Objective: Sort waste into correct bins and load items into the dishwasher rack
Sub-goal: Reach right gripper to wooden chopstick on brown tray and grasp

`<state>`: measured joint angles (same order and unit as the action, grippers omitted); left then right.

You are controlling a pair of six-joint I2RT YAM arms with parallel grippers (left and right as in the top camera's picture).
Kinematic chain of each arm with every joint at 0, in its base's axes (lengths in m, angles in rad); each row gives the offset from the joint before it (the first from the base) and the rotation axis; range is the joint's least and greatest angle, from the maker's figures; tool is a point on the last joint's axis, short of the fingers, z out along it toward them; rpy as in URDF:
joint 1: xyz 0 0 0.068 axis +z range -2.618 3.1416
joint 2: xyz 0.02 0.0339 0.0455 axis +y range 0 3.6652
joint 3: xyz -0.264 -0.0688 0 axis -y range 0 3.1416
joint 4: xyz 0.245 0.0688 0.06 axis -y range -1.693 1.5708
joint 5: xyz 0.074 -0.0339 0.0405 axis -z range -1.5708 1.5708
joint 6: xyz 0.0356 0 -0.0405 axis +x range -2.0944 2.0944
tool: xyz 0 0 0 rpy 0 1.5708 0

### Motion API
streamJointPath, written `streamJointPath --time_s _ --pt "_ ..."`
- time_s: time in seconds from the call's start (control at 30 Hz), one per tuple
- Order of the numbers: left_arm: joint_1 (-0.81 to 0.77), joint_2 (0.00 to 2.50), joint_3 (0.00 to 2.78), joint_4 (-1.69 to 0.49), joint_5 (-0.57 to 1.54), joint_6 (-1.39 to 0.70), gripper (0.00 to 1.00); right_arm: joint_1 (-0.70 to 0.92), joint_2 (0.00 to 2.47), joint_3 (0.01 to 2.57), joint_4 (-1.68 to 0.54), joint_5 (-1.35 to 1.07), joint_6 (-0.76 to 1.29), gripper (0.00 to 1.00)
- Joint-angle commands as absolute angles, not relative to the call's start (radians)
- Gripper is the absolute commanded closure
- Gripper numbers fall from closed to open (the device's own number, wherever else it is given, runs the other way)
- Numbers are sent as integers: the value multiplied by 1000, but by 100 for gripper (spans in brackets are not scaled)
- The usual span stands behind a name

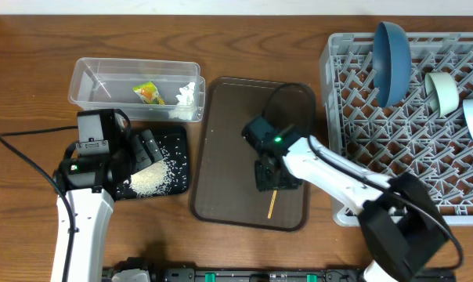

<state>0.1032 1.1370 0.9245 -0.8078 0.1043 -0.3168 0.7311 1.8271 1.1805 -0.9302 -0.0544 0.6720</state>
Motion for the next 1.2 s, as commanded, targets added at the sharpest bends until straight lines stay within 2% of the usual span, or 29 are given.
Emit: streamJointPath --time_s 0.0,0.6,0.63,0.77,0.83,0.9,1.07,1.17 --pt "106 1139 934 -811 93 -318 2 750 1869 1180 -931 -80 731 55" --pt "106 1139 934 -811 93 -318 2 751 1894 1092 -854 -80 792 63" --pt "106 1139 934 -811 93 -318 2 751 1894 1088 -848 -80 792 64" --pt "106 1139 934 -811 93 -318 2 751 1894 1084 -836 -79 792 84" --pt "106 1139 934 -810 93 -318 2 752 1894 1084 -831 -79 792 89" --pt "106 1139 934 -811 93 -318 2 752 1894 1084 -830 -79 792 89" --pt "106 1139 934 -811 93 -318 2 751 1894 1084 -830 -80 792 99" --pt "106 1139 934 -811 93 -318 2 751 1894 1084 -828 -87 792 99"
